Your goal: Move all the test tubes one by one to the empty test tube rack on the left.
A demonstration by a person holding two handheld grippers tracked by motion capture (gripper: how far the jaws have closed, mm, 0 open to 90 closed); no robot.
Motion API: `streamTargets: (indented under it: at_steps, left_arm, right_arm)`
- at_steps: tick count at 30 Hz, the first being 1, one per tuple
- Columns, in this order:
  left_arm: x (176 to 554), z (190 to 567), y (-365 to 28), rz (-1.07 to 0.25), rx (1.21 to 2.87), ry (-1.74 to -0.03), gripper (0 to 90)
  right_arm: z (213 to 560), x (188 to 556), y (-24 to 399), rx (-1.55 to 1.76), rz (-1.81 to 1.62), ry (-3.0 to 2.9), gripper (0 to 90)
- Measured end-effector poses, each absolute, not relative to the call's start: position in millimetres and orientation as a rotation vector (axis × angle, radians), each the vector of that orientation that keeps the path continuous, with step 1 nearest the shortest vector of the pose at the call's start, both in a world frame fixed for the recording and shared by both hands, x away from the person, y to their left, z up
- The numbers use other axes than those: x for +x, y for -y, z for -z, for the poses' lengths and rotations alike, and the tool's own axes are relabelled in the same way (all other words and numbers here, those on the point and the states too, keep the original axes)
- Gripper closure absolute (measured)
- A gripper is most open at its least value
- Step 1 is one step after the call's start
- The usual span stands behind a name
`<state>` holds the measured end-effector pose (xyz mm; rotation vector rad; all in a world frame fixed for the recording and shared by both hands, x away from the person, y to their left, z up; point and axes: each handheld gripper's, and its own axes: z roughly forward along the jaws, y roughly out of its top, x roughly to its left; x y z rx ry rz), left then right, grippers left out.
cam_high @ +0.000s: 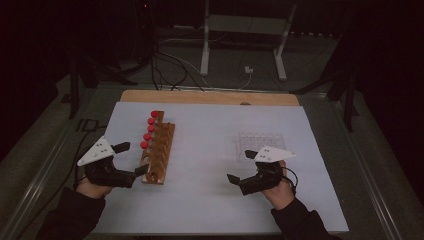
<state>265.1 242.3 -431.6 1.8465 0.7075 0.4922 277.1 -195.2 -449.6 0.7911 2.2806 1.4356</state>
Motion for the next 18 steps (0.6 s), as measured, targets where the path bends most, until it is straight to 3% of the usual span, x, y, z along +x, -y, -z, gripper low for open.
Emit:
streamTargets:
  at_steps: [8, 18]
  left_arm:
    - [247, 456, -230, -0.470, 1.869, -0.661, 1.2]
    - [245, 495, -243, -0.458, 1.861, -0.683, 0.9]
  right_arm:
    - [456, 275, 204, 0.818, -1.432, -2.273, 0.0]
    - [462, 268, 214, 0.818, -1.418, -2.256, 0.0]
